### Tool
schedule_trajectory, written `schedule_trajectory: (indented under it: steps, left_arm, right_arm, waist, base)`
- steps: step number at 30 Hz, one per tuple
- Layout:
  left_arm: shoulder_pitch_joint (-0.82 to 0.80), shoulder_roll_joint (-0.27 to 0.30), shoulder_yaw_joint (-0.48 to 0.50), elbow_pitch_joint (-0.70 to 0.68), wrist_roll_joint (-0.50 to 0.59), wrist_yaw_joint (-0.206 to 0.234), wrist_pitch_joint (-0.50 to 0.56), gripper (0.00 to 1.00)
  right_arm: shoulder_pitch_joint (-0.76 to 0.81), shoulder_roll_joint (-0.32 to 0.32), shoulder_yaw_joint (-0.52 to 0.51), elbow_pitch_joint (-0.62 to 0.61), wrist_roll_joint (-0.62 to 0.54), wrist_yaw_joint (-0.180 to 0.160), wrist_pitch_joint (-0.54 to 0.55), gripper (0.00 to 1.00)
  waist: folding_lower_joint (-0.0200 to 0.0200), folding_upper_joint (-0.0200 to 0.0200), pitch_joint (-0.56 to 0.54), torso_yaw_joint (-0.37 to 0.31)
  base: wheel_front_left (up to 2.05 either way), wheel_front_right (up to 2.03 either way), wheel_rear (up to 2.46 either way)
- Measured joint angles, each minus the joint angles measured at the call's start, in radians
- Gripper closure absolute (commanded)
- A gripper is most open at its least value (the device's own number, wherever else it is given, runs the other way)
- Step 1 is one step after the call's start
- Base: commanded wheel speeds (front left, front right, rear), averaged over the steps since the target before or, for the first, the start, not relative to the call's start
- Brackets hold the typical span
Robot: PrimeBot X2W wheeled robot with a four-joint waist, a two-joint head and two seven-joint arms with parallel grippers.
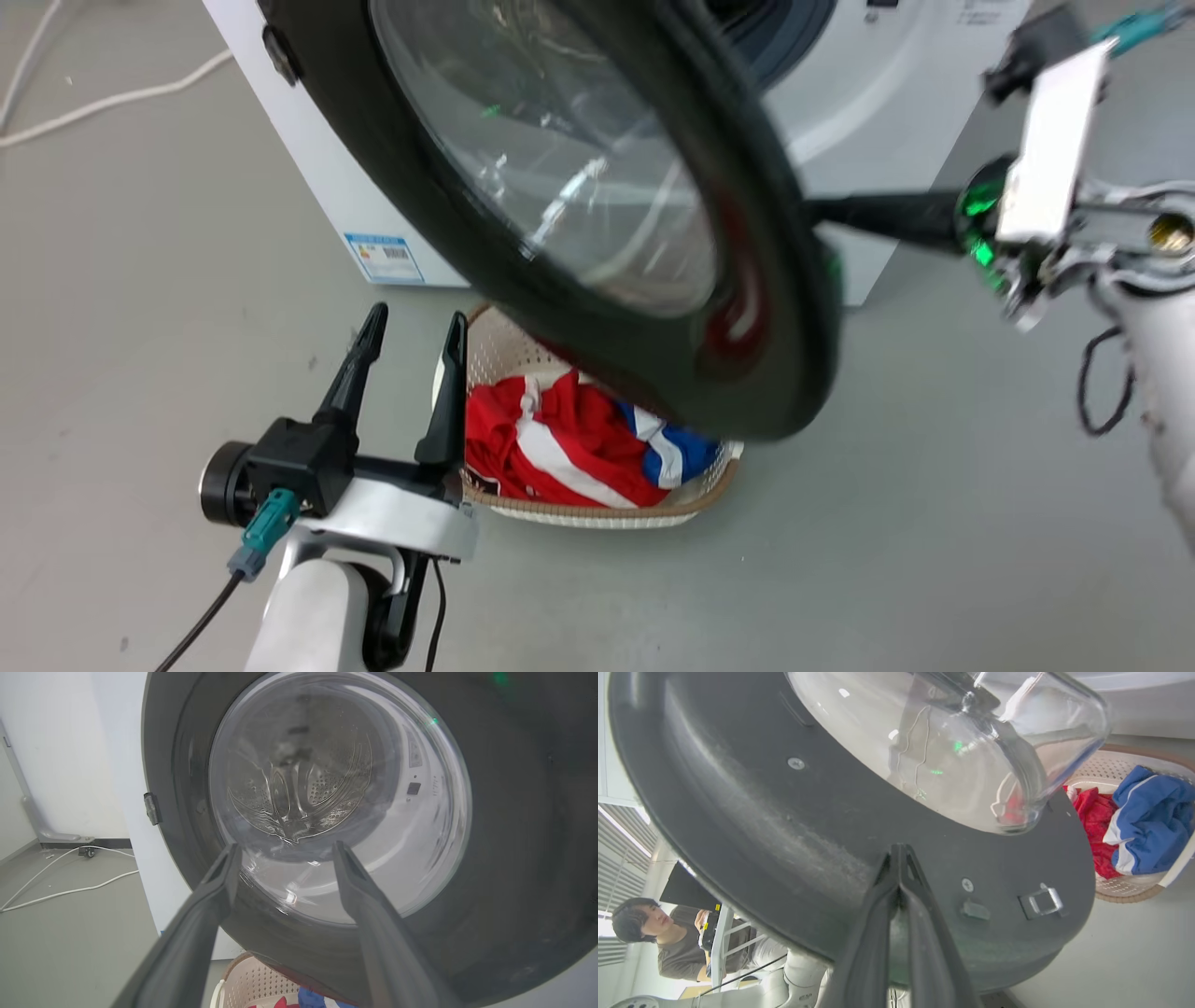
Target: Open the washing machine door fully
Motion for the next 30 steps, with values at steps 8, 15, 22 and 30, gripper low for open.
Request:
schedule_trajectory:
  steps: [8,15,22,30]
  left_arm:
    - [0.037,0.0,-0.006,0.016,0.001,-0.001,0.0,0.0]
    - [0.046,0.003,-0.032,0.042,-0.015,-0.001,0.0,0.0]
    - [0.062,0.009,-0.032,0.049,-0.018,-0.001,0.0,0.0]
    - [0.075,0.013,-0.026,0.053,-0.019,-0.001,0.0,0.0]
  right_arm:
    - [0.137,0.051,0.041,-0.14,0.007,0.0,0.0,1.0]
    - [0.218,0.116,0.077,-0.202,0.007,0.0,-0.028,1.0]
    - [0.266,0.158,0.098,-0.21,-0.002,0.0,-0.055,1.0]
    - [0.303,0.178,0.014,-0.254,-0.044,0.0,-0.251,1.0]
  waist:
    - [0.0,0.0,-0.066,-0.001]
    - [0.0,0.0,-0.096,0.014]
    - [-0.0001,0.0,-0.115,0.019]
    - [0.0,0.0,-0.123,0.006]
  base:
    - [0.0,0.0,0.0]
    - [0.0,0.0,0.0]
    - [0.0,0.0,0.0]
    - [0.0,0.0,0.0]
